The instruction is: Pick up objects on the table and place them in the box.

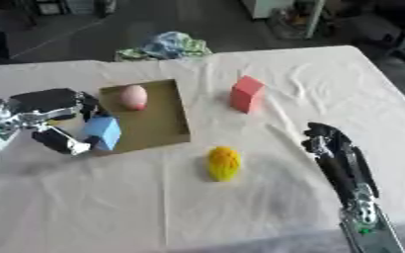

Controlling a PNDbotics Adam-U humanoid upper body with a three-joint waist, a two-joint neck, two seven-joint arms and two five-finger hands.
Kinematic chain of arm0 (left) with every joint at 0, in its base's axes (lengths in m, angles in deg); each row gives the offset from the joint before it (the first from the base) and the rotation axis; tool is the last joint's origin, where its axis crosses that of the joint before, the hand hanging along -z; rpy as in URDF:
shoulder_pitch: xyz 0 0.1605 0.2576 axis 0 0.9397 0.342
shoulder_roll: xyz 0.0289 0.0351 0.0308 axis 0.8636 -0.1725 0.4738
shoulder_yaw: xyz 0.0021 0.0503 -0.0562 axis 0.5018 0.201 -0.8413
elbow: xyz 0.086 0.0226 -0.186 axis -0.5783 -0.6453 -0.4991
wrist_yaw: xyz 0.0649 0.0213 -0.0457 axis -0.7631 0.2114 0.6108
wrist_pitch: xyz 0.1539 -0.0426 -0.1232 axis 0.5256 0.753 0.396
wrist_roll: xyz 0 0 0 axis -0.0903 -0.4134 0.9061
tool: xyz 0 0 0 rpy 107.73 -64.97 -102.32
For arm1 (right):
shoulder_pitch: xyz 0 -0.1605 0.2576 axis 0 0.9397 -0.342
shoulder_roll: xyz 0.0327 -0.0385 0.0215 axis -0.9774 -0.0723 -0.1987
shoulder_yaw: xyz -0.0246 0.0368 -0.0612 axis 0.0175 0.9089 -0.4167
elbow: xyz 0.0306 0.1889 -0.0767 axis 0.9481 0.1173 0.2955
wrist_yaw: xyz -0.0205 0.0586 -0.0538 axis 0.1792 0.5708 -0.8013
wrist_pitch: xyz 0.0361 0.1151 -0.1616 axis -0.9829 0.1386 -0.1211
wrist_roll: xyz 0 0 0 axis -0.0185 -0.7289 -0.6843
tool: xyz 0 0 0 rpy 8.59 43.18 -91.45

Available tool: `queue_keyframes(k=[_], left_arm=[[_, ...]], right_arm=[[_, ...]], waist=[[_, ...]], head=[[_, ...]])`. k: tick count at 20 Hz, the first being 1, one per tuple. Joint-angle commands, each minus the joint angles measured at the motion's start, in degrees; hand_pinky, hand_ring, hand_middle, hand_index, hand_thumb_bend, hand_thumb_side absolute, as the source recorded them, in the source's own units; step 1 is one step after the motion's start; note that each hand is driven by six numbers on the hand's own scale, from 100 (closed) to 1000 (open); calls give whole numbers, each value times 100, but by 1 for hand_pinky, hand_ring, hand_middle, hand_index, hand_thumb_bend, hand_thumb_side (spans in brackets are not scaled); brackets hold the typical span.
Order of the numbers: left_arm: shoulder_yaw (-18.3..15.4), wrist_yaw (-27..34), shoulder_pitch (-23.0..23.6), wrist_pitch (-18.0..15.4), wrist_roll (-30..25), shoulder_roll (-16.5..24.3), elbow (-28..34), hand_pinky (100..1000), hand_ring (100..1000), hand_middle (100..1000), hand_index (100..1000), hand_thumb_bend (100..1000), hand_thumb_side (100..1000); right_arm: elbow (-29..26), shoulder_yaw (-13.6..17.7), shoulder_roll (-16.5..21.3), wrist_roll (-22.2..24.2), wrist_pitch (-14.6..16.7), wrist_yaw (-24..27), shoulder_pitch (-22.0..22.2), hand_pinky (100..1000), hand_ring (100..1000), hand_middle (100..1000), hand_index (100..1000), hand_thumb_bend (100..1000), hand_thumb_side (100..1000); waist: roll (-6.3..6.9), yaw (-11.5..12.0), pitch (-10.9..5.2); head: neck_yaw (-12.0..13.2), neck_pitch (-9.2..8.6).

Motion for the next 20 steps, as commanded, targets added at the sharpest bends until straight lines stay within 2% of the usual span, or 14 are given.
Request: queue_keyframes(k=[1,5,7,11,14,16,18,20], left_arm=[[-122,-270,-167,119,241,-71,-67,682,596,635,817,157,406],[-215,-819,-204,183,443,-364,-511,692,611,658,831,183,430],[-268,-1062,-195,197,538,-481,-728,701,625,683,850,235,508],[-372,-1323,-187,292,885,-592,-912,766,709,781,907,384,679],[-422,-1317,-191,390,1175,-537,-750,792,735,804,920,497,782],[-445,-1188,-187,398,1140,-441,-525,815,755,824,933,556,838],[-469,-964,-204,384,923,-305,-242,826,765,833,935,566,850],[-516,-655,-219,383,608,-121,79,827,763,832,932,537,837]], right_arm=[[-60,-3,59,27,12,18,-48,687,654,662,779,100,689],[-51,-15,40,45,12,26,-45,687,654,662,779,100,689],[-44,-17,35,47,12,31,-42,687,654,662,779,100,688],[-38,-25,22,57,14,38,-42,687,654,662,779,100,690],[-35,-20,22,57,14,36,-42,688,654,661,779,100,689],[-33,-17,27,55,15,34,-42,688,654,661,779,100,689],[-31,-13,30,54,15,29,-42,688,654,661,779,100,690],[-29,-7,35,51,15,23,-41,688,654,661,779,100,689]], waist=[[-66,-6,-162],[-101,-39,-176],[-117,-55,-178],[-131,-60,-173],[-130,-51,-171],[-125,-40,-170],[-116,-27,-172],[-107,-15,-174]], head=[[-9,21],[26,21],[35,21],[42,21],[40,21],[38,21],[35,21],[23,21]])
